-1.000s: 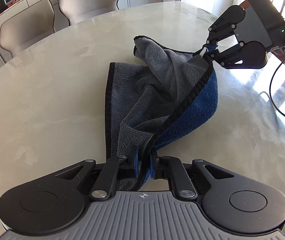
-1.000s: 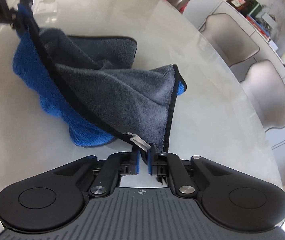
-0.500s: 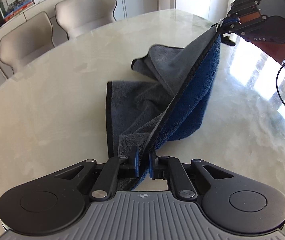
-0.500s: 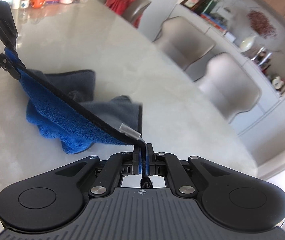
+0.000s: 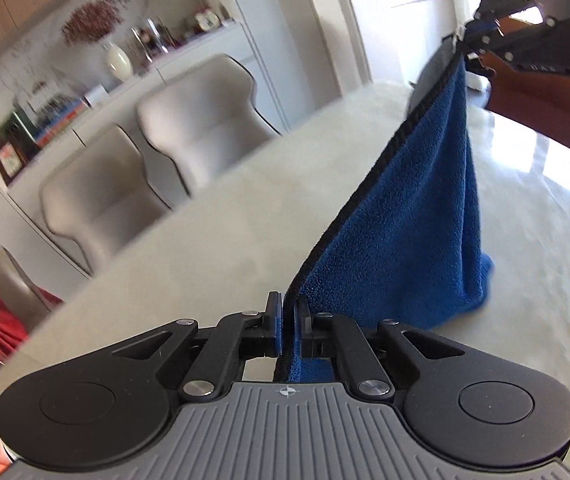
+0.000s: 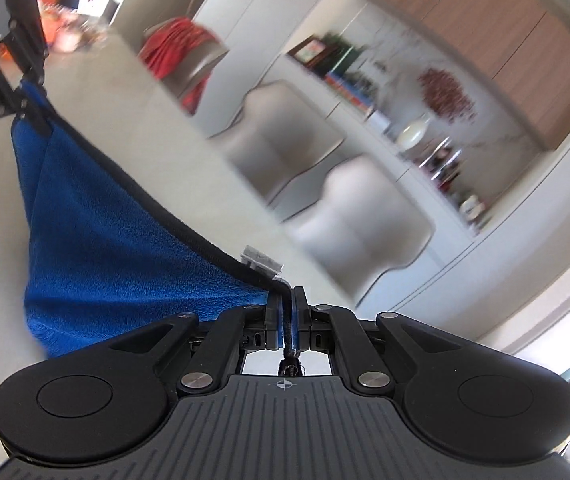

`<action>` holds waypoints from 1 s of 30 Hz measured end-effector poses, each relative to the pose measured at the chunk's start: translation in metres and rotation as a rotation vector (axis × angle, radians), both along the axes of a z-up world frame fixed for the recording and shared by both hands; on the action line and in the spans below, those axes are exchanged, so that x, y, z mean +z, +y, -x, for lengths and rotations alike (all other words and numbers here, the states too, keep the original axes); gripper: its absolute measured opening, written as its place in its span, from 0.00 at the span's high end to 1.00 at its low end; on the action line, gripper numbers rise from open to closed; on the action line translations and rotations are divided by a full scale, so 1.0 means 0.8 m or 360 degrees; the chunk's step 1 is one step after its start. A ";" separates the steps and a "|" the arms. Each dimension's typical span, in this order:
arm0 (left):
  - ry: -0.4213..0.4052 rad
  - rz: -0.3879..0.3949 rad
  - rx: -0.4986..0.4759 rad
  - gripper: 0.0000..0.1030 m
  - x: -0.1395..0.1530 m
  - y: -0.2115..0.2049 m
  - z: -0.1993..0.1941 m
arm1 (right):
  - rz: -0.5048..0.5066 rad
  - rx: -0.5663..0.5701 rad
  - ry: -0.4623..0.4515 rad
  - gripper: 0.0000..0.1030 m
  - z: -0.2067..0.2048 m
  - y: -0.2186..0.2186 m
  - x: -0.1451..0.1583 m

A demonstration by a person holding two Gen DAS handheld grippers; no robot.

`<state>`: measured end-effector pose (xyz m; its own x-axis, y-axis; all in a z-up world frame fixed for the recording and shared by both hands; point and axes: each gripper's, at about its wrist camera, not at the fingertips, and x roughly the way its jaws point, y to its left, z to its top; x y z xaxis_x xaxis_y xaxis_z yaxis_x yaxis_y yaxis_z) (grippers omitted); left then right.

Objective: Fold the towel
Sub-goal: 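Lift the towel with both grippers and lay it flat, grey side up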

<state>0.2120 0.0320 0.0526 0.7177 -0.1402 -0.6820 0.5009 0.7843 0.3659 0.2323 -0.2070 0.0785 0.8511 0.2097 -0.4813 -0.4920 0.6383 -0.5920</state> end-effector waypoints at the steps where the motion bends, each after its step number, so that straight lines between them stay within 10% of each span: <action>1: -0.0044 -0.0010 0.0004 0.96 0.015 0.000 -0.005 | -0.0004 -0.0001 -0.0036 0.96 -0.005 0.001 0.011; 10: -0.0231 -0.0085 -0.0030 0.96 0.081 -0.020 0.001 | -0.0013 -0.0018 -0.0137 0.96 0.012 -0.004 0.053; 23: 0.0456 -0.0088 -0.0224 0.96 -0.131 -0.042 0.155 | 0.0062 -0.0130 0.0715 0.96 0.148 -0.033 -0.137; 30: 0.0653 -0.0056 -0.0186 0.95 -0.185 -0.033 0.179 | 0.0118 -0.0165 0.0979 0.95 0.181 -0.038 -0.191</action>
<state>0.0684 0.0053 -0.0956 0.3663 -0.1761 -0.9137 0.6954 0.7043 0.1430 0.0878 -0.2375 -0.0745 0.4278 0.0881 -0.8995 -0.6944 0.6691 -0.2647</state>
